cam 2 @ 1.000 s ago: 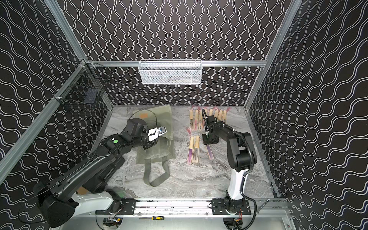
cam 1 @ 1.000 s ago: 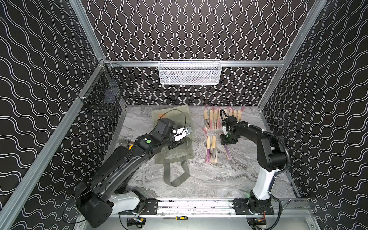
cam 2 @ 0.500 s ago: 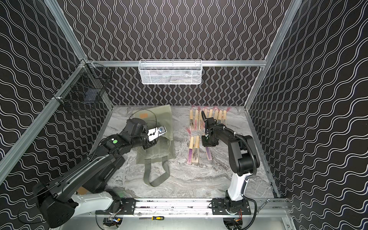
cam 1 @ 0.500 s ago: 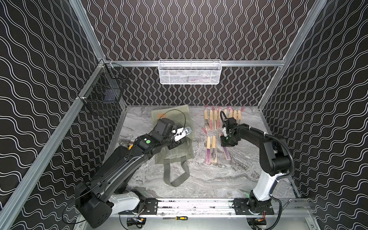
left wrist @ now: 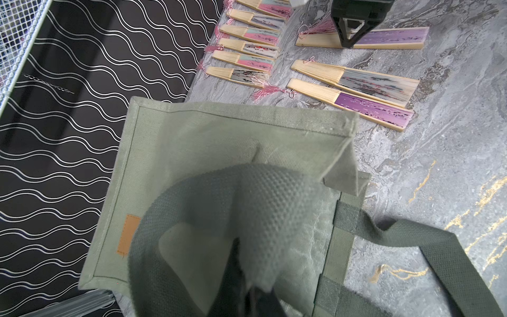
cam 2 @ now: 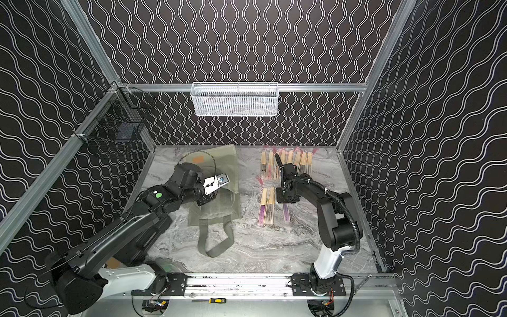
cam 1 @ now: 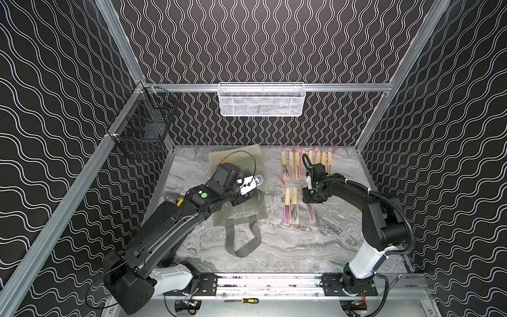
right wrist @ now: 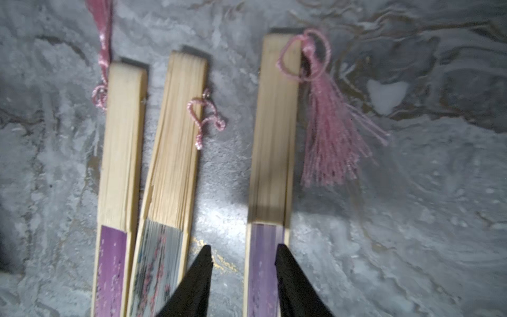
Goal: Take out the folding fans from the tote bags
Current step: Move the folding fan to the center of the board.
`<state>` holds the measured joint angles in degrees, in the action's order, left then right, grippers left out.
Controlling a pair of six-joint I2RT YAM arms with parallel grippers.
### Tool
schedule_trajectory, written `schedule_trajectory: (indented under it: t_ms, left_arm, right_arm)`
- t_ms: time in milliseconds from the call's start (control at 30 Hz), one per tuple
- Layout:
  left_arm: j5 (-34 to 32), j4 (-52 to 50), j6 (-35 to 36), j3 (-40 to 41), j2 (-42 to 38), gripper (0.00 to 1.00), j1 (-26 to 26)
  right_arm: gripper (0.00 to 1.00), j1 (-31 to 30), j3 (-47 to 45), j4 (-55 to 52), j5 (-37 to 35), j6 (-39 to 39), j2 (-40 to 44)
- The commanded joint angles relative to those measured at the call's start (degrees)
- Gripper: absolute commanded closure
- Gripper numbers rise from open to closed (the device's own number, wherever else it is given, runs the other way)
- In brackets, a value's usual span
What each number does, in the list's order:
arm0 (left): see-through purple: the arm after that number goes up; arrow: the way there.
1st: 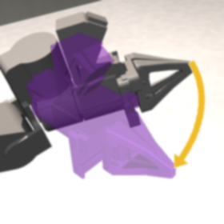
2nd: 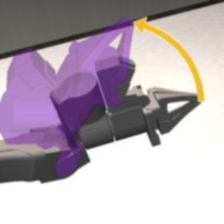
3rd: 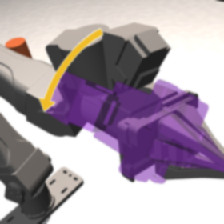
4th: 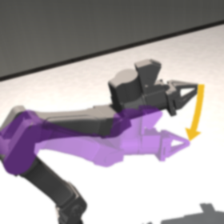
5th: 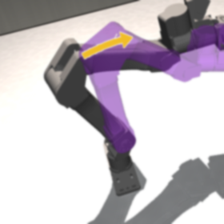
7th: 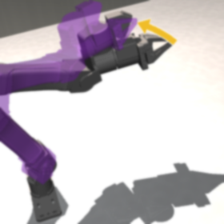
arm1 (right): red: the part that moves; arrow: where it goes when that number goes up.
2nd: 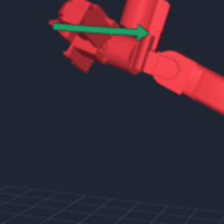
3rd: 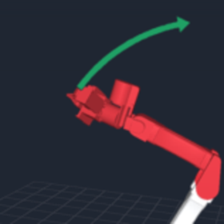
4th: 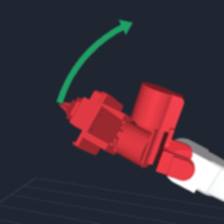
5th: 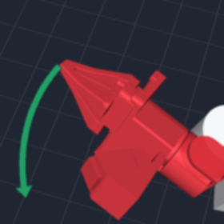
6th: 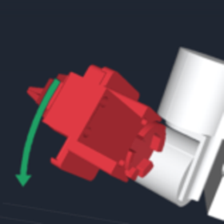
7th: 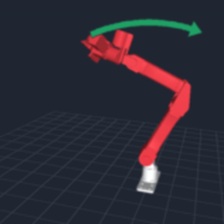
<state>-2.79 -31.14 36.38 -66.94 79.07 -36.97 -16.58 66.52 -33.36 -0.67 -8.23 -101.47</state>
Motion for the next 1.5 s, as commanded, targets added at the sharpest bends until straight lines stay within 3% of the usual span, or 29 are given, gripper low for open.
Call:
schedule_trajectory:
  t_ms: [0,367,633,967,1233,1467]
  left_arm:
    - [0.17,1.35,0.09,-0.17,0.13,1.00,0.05]
    - [-0.21,1.43,0.27,-0.06,0.21,1.00,0.05]
    - [-0.29,1.49,0.25,-0.08,0.17,1.00,0.03]
    - [-0.16,1.25,0.17,-0.27,0.36,1.00,0.02]
    - [-0.18,1.26,0.15,-0.26,0.32,1.00,0.04]
    - [-0.09,1.25,0.05,-0.22,0.21,1.00,0.02]
  right_arm:
    - [0.55,0.03,2.05,0.82,-5.13,-1.60,-1.70]
    - [0.54,0.01,6.02,1.31,-4.94,-1.25,-10.50]
    - [0.67,0.04,1.84,1.84,-2.50,-4.89,-7.62]
    - [0.73,-2.34,-2.48,2.87,0.11,-9.05,-4.16]
    - [0.71,-3.94,-1.67,3.00,1.74,-11.50,-4.87]
    - [0.63,-4.08,-1.16,2.07,1.48,-11.81,-2.13]
